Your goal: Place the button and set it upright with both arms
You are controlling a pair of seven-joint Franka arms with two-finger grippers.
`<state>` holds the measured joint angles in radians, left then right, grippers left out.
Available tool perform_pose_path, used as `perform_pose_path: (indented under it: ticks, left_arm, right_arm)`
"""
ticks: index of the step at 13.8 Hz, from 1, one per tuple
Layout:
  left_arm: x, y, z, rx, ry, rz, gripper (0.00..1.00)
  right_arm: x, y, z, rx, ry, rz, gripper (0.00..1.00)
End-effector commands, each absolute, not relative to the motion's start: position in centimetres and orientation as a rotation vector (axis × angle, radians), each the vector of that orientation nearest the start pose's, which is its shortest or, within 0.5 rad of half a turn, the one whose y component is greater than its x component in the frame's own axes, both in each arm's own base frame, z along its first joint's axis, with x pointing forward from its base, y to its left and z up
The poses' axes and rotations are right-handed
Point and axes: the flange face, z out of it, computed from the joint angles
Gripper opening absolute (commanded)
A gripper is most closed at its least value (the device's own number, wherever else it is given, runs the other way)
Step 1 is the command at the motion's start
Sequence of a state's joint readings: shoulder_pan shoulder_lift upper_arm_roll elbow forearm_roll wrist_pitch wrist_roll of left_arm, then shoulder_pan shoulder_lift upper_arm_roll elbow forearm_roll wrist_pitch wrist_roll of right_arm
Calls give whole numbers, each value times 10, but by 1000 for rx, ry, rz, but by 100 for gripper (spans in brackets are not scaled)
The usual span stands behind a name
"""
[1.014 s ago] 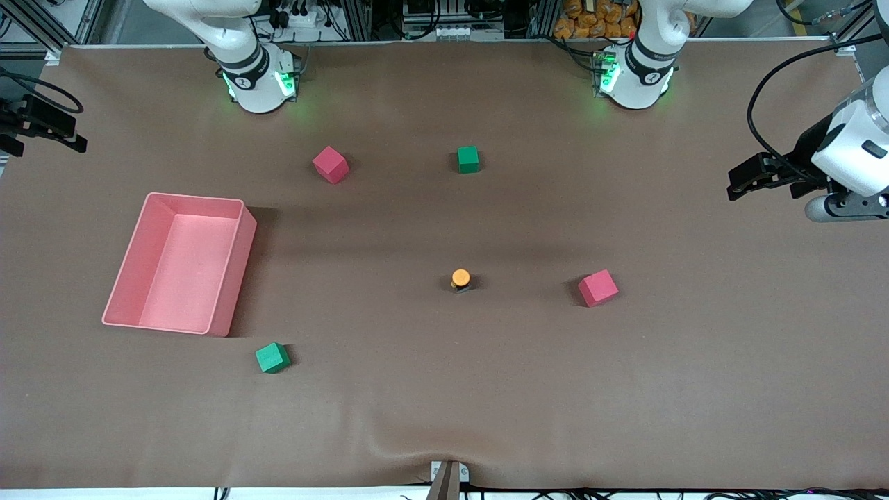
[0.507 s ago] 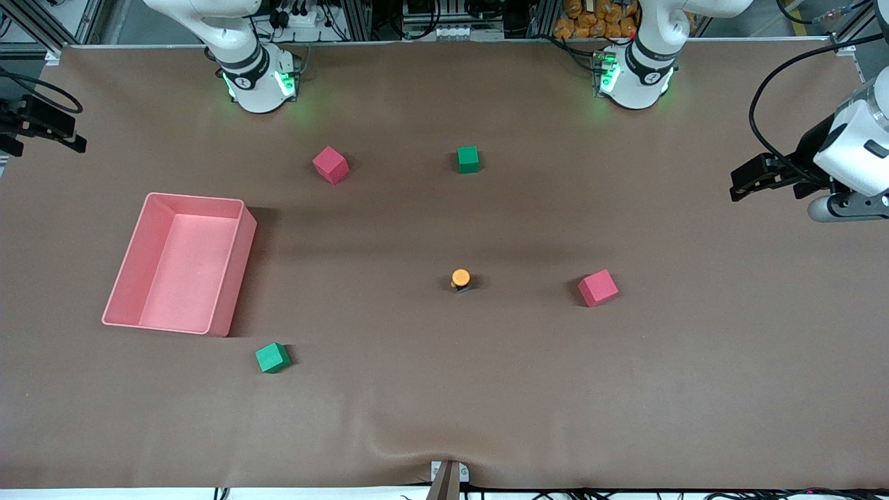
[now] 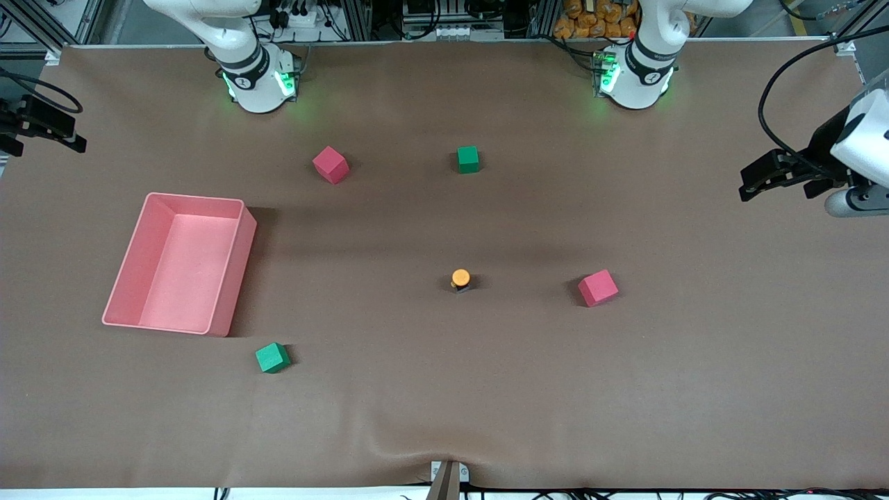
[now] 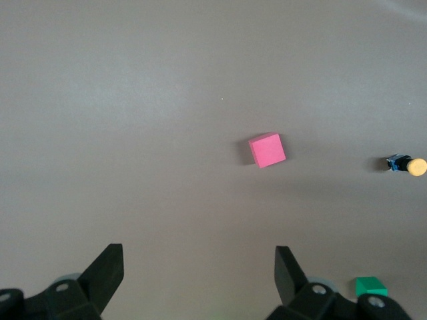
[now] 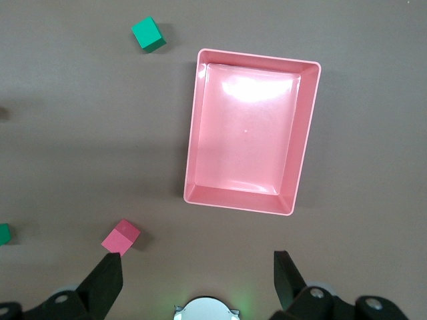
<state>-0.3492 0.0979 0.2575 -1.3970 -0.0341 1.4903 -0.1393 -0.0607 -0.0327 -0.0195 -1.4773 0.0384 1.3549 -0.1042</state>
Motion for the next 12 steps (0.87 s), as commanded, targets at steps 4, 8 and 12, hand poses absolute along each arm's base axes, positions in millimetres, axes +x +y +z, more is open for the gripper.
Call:
perform_pose_path:
  ticks: [4,8,12]
  left_arm:
    - [563,-54,658,-3157,-56,-14,100]
    - [559,-45,653,-3153,-78,14,100]
    - [557,-41,643,-3143,-86,8,100]
  right_arm:
    - [519,-41,669,-3099,-44,133,100]
    - [519,-41,669,-3099,-44,133,100]
    - [519,-42,669,-3099,-42,133,100]
